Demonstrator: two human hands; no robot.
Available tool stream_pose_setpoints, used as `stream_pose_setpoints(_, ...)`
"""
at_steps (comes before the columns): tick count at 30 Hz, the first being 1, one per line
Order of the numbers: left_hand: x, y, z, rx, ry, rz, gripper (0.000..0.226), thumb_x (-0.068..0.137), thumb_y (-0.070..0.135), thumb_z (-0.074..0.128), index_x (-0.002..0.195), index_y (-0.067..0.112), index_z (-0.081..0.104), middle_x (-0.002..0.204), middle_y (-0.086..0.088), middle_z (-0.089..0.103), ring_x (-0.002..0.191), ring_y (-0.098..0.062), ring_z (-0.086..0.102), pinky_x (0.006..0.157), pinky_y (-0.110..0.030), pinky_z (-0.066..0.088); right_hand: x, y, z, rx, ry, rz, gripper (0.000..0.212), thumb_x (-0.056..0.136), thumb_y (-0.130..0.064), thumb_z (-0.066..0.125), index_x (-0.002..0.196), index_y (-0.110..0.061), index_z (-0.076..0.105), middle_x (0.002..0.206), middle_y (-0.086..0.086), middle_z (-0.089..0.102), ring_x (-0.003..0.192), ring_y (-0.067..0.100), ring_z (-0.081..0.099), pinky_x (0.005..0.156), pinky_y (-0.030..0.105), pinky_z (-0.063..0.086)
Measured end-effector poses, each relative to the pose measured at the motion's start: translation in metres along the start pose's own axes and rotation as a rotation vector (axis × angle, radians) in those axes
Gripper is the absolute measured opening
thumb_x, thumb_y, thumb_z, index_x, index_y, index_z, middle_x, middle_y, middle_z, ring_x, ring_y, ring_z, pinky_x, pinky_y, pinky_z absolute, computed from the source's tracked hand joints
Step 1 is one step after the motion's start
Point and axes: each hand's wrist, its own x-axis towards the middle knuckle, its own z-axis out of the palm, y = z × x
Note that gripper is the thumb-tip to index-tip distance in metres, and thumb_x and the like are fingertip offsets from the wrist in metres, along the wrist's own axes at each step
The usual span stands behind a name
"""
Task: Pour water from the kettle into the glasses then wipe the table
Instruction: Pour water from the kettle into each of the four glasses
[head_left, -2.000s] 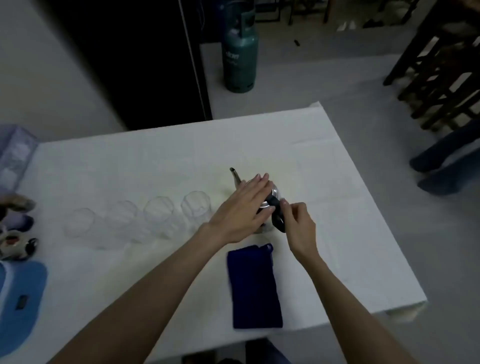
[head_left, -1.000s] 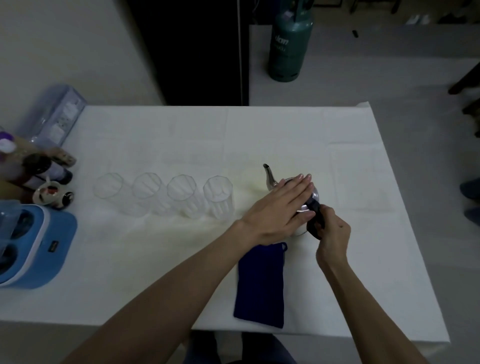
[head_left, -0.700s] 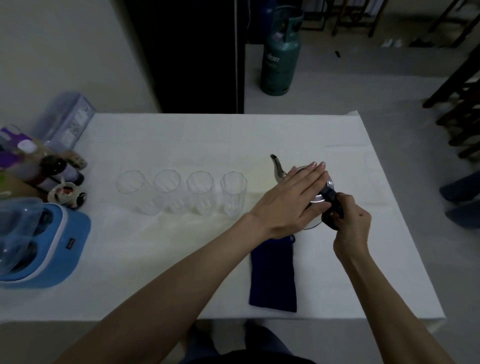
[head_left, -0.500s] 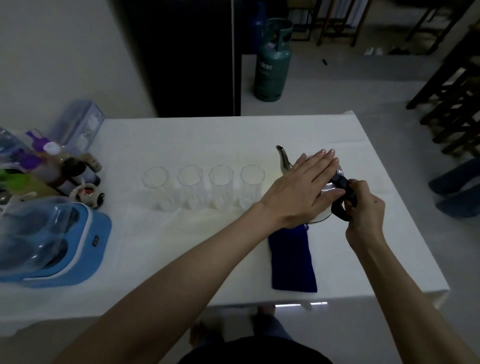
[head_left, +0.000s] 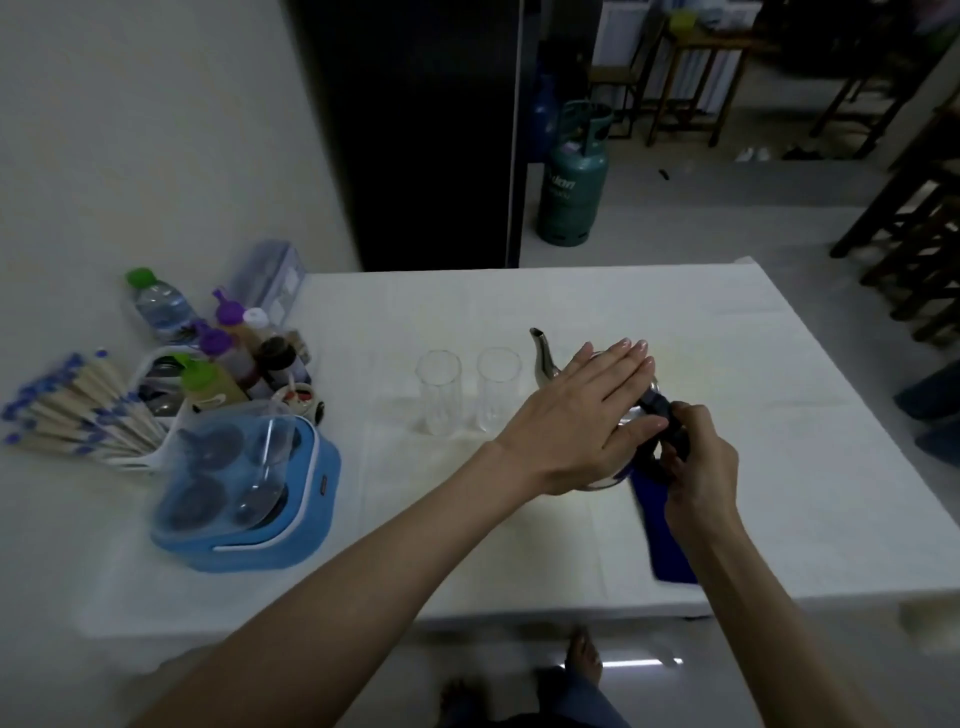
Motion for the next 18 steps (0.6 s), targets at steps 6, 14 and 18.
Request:
stream_pose_setpoints(6, -0.034, -0.035, -0.011, -0.043, 0.007, -0.097, 0.067, 0.101, 0.048, 0.024, 0.153, 0.005, 0.025, 0.163, -0.008, 0.017, 0.151, -0.016, 0.006, 0.123, -0.035, 0.002, -0.004, 0.018, 0.04, -0.115, -0.071, 0.005, 0.029, 0.096, -0.015, 0.056, 0.068, -0.01, 0.059, 0.039, -0.013, 0.047, 0.038, 0.001, 0.045, 0.045, 0.017, 0.041)
stream_pose_setpoints(14, -0.053, -0.066, -0.012, -0.126, 0.03, -0.207, 0.068, 0.102, 0.05, 0.027, 0.155, 0.008, 0.018, 0.164, -0.004, 0.012, 0.151, -0.009, -0.001, 0.123, -0.036, 0.005, 0.003, 0.027, 0.069, -0.294, -0.085, 0.048, 0.029, 0.066, -0.042, 0.07, 0.061, -0.014, 0.066, 0.061, 0.003, 0.06, 0.066, 0.02, 0.059, 0.065, 0.033, 0.049)
stream_pose_setpoints(18, -0.055, -0.071, -0.01, -0.23, 0.031, -0.263, 0.066, 0.103, 0.048, 0.031, 0.155, 0.009, 0.018, 0.164, -0.001, 0.011, 0.15, -0.006, -0.002, 0.123, -0.035, 0.003, 0.003, 0.026, 0.076, -0.409, -0.046, 0.046, 0.035, 0.064, -0.049, 0.068, 0.052, -0.017, 0.065, 0.058, 0.0, 0.065, 0.07, 0.024, 0.063, 0.071, 0.047, 0.055)
